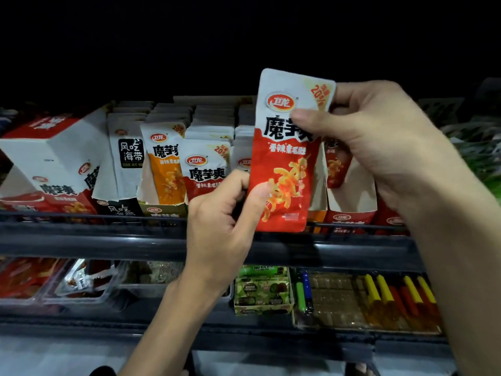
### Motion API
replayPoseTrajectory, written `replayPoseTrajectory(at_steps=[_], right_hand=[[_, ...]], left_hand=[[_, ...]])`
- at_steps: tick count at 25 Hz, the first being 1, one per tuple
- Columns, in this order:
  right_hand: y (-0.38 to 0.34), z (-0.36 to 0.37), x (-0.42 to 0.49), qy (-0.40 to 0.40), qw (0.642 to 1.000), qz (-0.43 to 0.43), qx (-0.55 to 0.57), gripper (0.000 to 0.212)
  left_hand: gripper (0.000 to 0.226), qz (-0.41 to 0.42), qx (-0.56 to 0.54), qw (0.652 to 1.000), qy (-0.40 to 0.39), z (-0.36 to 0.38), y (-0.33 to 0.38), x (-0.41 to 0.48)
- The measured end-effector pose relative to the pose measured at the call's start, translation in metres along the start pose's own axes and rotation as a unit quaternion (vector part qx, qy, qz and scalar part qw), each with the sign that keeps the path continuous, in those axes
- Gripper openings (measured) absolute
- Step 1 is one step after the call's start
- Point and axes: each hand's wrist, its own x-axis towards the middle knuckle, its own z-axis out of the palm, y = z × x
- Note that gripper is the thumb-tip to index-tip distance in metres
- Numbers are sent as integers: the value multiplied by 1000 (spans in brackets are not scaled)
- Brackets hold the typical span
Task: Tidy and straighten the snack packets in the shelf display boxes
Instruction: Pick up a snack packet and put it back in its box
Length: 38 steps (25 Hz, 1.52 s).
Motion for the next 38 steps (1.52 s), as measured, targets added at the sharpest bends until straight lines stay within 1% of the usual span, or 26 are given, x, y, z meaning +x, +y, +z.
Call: replayPoseTrajectory(at_steps=[2,5,6,8,11,13,15,18,20,22,24,27,28,29,31,35,38], right_hand=[[3,-17,4,69,997,-27,1,20],[11,-44,10,200,975,-91,8,20],[17,-52,10,229,967,-109,-1,18],[29,-62,12,257,955,-139,-52,16],[42,-64,17,275,935,-159,-159,17],[50,-64,20,264,929,-140,-219,23],[58,-63,22,244,924,-99,-276,24],[75,-59,27,210,910,-64,-353,17],[88,-56,31,194,894,-74,-397,13],[101,-51,35,194,869,-89,-447,11],[108,-45,36,205,830,-88,-512,14],[106,-37,36,235,774,-98,-579,25],[104,-35,37,250,762,-102,-589,30],[102,-33,37,266,759,-100,-586,33],[98,-28,35,281,776,-92,-557,34],[105,-21,30,231,799,-104,-545,20],[111,-20,32,182,814,-86,-545,18]], left_hand=[[21,19,82,996,-28,8,-2,0],[17,75,205,974,-63,23,-4,-3],[15,94,227,966,-80,29,-4,-5],[16,107,247,956,-117,41,-5,-7],[24,86,279,944,-156,54,-6,-8],[30,69,310,930,-185,63,-7,-9],[34,61,342,914,-210,69,-9,-10],[35,56,361,904,-221,73,-10,-10],[34,52,361,905,-220,74,-11,-10],[34,44,356,907,-222,74,-11,-9],[33,34,349,909,-226,73,-12,-9],[34,23,339,912,-231,72,-12,-8],[34,20,335,913,-233,72,-12,-8],[34,17,332,914,-235,72,-12,-7],[34,13,326,915,-238,71,-13,-7],[35,6,309,920,-242,69,-14,-7],[36,4,303,920,-247,68,-13,-7]])
